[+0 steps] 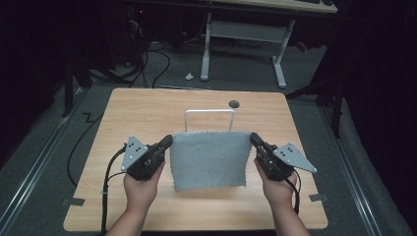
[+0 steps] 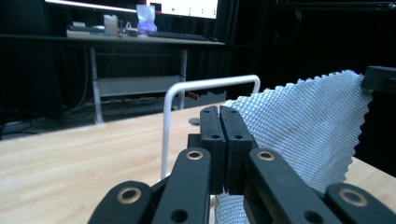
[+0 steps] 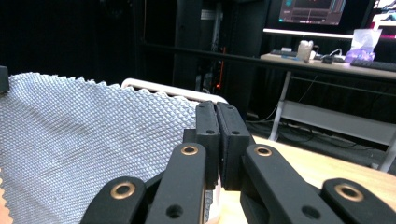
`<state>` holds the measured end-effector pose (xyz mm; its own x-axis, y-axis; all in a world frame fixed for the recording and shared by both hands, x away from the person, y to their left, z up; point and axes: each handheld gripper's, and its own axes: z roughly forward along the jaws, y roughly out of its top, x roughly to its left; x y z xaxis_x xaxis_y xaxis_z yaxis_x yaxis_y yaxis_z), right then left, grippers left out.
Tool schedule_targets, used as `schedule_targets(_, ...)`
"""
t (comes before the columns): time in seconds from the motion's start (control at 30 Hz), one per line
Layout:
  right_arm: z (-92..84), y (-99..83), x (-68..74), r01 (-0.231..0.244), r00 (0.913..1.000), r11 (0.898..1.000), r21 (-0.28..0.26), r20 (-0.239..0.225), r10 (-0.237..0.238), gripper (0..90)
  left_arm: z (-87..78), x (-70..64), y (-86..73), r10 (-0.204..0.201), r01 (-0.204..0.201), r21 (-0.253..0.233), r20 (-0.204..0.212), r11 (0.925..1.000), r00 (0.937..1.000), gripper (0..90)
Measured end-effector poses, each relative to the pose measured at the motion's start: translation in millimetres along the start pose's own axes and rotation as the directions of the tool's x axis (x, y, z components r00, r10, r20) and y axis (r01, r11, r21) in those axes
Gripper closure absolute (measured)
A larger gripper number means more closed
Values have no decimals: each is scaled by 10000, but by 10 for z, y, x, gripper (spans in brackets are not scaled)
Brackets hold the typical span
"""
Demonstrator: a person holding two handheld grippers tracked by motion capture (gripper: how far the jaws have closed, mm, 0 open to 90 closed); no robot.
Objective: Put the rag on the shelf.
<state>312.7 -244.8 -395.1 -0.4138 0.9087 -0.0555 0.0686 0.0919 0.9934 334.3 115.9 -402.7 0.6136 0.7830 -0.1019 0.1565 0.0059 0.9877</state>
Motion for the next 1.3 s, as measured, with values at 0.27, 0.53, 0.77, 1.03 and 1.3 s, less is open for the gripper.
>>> schedule_targets(0.27,108,164,-65,-159,9998,9997,-161,109,161,895,126,41,212,242,-244,-120,-170,9996,9996,889)
schedule_targets(0.53,310,351,-182,-368,9992,9993,-65,182,369,896,270,146,437,737,-746,-184,-430,9970,9964,889)
schedule_targets(0.77,590,495,-267,-335,9992,9994,31,237,334,895,489,311,600,974,-983,-73,-802,9951,9920,889)
schedule_targets(1.03,838,573,-353,-294,9985,9996,-52,463,296,896,785,460,713,1007,-1011,33,-1227,9949,9873,889)
schedule_targets(1.3,1114,567,-509,-274,9965,9996,65,793,268,896,1056,538,719,1042,-1010,283,-1576,9945,9820,889)
